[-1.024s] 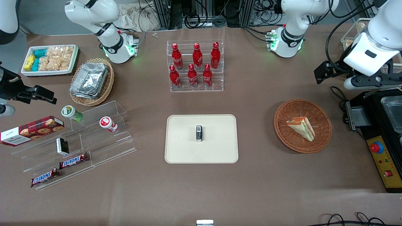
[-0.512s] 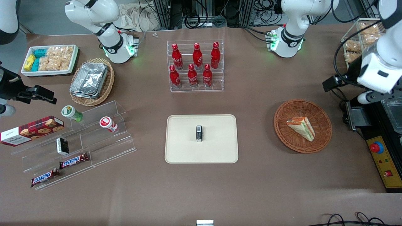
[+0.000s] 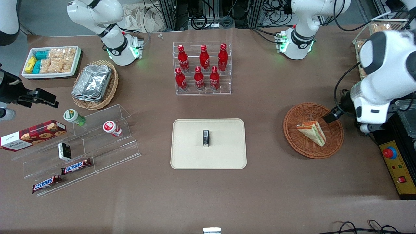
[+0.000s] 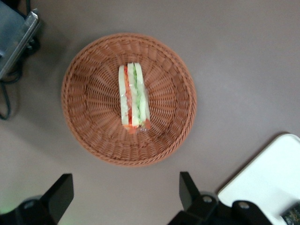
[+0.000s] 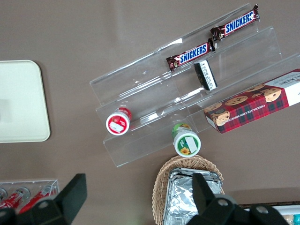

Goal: Place sandwich from basket to tray
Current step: 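Lower the left gripper and grasp the wrapped sandwich upright, then lift the sandwich and carry it toward the cream tray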

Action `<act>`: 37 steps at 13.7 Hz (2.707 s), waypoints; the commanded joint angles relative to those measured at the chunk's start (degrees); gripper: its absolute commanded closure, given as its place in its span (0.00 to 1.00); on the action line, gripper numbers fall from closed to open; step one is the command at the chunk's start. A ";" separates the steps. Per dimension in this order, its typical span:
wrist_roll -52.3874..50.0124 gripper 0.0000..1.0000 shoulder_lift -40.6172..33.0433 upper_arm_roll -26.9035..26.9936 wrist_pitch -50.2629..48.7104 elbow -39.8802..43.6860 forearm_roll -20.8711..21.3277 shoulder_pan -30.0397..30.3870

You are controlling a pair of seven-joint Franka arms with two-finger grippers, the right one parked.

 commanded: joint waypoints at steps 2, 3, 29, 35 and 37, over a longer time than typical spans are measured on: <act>-2.88 0.00 -0.21 0.48 14.17 -13.27 0.45 0.11; -2.88 0.00 1.01 1.44 16.12 -14.60 0.54 0.11; 18.02 1.00 -1.18 -16.10 5.07 -2.50 1.24 -0.41; 18.49 1.00 12.07 -27.72 14.89 3.40 5.18 -0.41; 17.78 1.00 18.04 -28.69 19.72 4.71 7.56 -0.68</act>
